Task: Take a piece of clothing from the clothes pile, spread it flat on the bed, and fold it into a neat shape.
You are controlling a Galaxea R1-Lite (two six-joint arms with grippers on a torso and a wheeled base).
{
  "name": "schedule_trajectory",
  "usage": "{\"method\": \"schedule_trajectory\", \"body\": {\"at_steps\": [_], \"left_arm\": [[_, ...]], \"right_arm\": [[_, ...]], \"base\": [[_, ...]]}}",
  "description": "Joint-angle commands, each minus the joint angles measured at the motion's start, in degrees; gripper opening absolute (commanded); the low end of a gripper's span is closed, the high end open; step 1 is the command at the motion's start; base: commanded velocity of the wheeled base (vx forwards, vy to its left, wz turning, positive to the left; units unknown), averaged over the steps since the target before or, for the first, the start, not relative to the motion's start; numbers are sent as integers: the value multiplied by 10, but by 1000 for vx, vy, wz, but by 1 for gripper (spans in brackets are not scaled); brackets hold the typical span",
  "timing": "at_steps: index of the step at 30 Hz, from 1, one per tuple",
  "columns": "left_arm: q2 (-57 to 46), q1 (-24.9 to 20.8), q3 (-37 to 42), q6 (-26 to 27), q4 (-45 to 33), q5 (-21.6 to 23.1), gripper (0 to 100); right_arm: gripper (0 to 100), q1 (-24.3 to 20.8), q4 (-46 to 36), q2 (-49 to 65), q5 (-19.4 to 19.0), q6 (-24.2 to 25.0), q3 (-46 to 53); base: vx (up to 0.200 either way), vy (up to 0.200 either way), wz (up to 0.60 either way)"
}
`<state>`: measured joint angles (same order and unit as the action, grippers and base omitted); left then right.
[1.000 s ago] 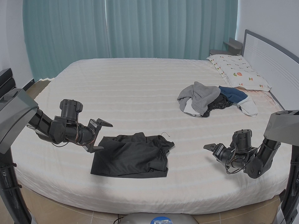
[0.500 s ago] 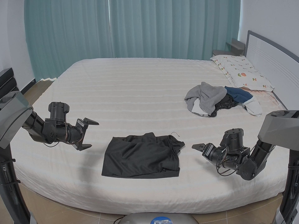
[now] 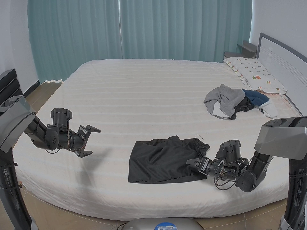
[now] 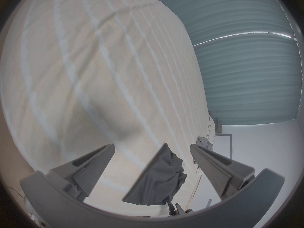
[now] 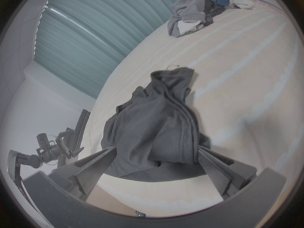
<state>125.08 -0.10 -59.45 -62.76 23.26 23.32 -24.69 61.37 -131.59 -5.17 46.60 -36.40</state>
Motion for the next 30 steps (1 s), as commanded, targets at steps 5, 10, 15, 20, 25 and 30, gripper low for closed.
{"method": "schedule_trajectory", "body": {"at_steps": [5, 10, 15, 20, 25, 30], "left_arm": [[6, -10, 3, 8, 0, -16, 100], [6, -10, 4, 13, -1, -18, 100], [6, -10, 4, 14, -1, -16, 100], [7, -10, 3, 14, -1, -16, 100], [7, -10, 4, 14, -1, -17, 100], [7, -10, 2, 13, -1, -16, 100]], "right_arm": [[100, 42, -3, 41, -1, -13, 38], [100, 60, -5, 41, -2, -13, 41], [100, 62, -7, 47, -1, -22, 51], [100, 64, -7, 33, -2, -34, 54], [100, 61, -6, 29, -2, -34, 54], [100, 55, -6, 26, -2, -34, 50]], "base": [[0, 0, 0], [0, 0, 0], [0, 0, 0], [0, 0, 0], [0, 0, 0], [0, 0, 0]]}}
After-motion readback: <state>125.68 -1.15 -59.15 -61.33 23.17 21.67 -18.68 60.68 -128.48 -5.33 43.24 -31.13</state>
